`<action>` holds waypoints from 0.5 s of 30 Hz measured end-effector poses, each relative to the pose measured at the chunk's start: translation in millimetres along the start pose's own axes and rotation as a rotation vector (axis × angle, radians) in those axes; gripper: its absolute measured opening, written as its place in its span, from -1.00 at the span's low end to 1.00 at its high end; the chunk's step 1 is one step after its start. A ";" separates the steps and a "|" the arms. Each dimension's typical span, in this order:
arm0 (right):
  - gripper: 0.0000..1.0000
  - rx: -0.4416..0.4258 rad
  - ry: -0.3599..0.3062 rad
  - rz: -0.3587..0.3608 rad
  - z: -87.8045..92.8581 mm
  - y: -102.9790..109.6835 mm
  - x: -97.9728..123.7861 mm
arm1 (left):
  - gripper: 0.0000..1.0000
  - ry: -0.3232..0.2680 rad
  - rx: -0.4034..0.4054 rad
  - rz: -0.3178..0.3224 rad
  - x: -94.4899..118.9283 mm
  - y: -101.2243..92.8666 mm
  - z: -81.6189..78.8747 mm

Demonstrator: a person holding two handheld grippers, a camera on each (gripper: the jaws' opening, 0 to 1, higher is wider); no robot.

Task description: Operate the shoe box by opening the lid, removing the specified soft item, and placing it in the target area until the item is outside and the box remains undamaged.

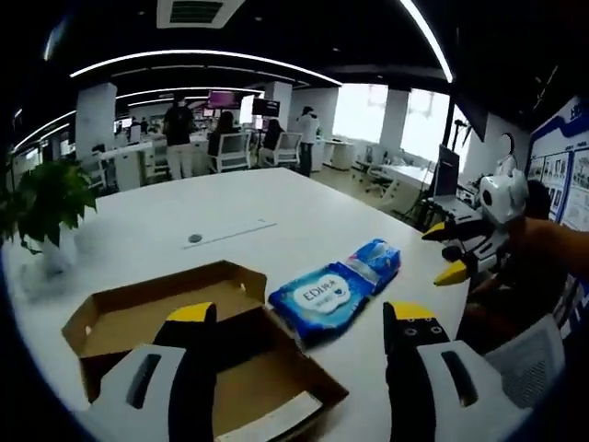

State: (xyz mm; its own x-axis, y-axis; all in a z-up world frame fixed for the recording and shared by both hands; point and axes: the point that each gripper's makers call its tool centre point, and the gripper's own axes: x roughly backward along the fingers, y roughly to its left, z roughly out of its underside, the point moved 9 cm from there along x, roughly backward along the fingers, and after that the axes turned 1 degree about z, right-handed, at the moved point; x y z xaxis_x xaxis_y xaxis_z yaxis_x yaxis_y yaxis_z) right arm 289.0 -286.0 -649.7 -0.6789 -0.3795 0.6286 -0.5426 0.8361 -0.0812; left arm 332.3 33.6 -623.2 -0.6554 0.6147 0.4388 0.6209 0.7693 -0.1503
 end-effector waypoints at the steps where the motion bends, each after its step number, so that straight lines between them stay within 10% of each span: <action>1: 0.45 0.000 0.003 -0.002 -0.9 2.6 0.6 | 0.61 -0.005 0.001 -0.005 5.9 2.6 -0.1; 15: 0.68 0.028 -0.004 -0.019 -21.6 41.0 4.6 | 0.90 -0.107 0.017 -0.060 68.3 25.9 8.1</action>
State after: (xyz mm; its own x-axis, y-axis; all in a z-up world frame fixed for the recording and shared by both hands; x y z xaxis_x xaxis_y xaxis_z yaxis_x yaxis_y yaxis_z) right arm 274.3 -244.9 -633.5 -0.6703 -0.3970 0.6270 -0.5692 0.8172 -0.0911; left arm 300.2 97.0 -604.4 -0.7339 0.5819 0.3504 0.5725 0.8076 -0.1419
